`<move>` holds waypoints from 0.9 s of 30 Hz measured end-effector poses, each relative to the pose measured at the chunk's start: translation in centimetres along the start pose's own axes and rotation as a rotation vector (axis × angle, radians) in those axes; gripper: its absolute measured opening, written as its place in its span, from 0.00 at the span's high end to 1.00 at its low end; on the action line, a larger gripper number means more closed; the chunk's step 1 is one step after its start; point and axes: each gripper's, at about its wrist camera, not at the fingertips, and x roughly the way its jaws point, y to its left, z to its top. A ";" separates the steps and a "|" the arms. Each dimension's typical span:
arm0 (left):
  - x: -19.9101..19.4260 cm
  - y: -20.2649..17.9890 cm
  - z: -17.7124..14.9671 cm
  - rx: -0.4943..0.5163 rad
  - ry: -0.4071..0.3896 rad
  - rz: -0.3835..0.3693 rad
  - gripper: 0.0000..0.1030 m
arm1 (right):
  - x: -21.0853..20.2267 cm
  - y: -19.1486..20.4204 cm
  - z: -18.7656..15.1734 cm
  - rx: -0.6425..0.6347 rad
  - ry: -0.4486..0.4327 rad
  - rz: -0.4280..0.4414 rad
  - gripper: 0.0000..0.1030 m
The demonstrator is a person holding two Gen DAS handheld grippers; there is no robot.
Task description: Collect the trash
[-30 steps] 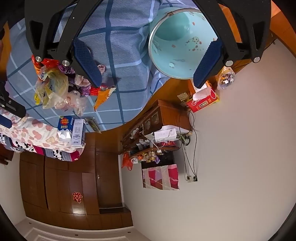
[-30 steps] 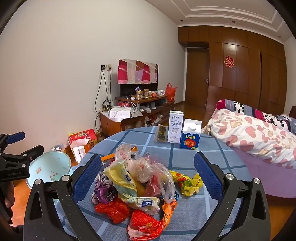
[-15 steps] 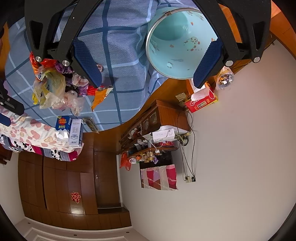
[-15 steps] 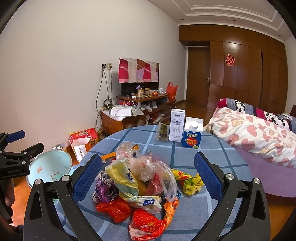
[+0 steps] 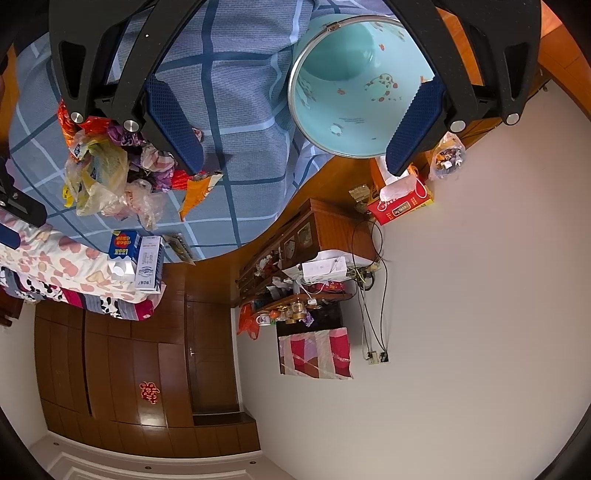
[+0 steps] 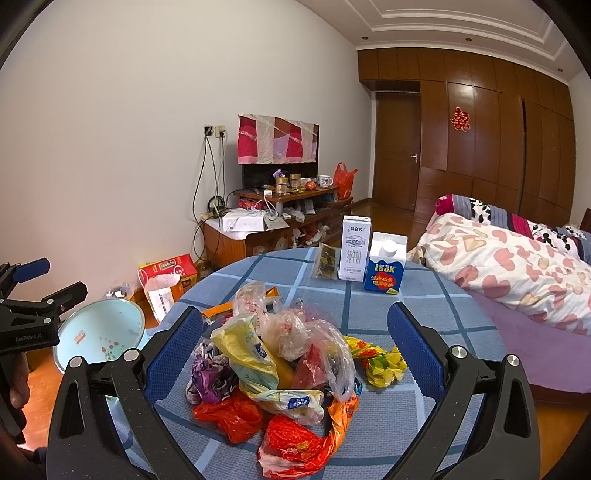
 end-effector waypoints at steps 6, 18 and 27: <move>0.0 0.1 0.1 0.000 0.000 0.002 0.06 | 0.0 0.0 0.0 0.000 0.001 0.000 0.05; 0.1 0.2 0.0 0.000 0.000 0.003 0.06 | 0.1 0.1 -0.1 -0.001 0.002 0.000 0.05; 0.1 0.3 0.0 -0.001 0.000 0.006 0.06 | 0.1 0.1 -0.1 0.001 0.004 0.000 0.05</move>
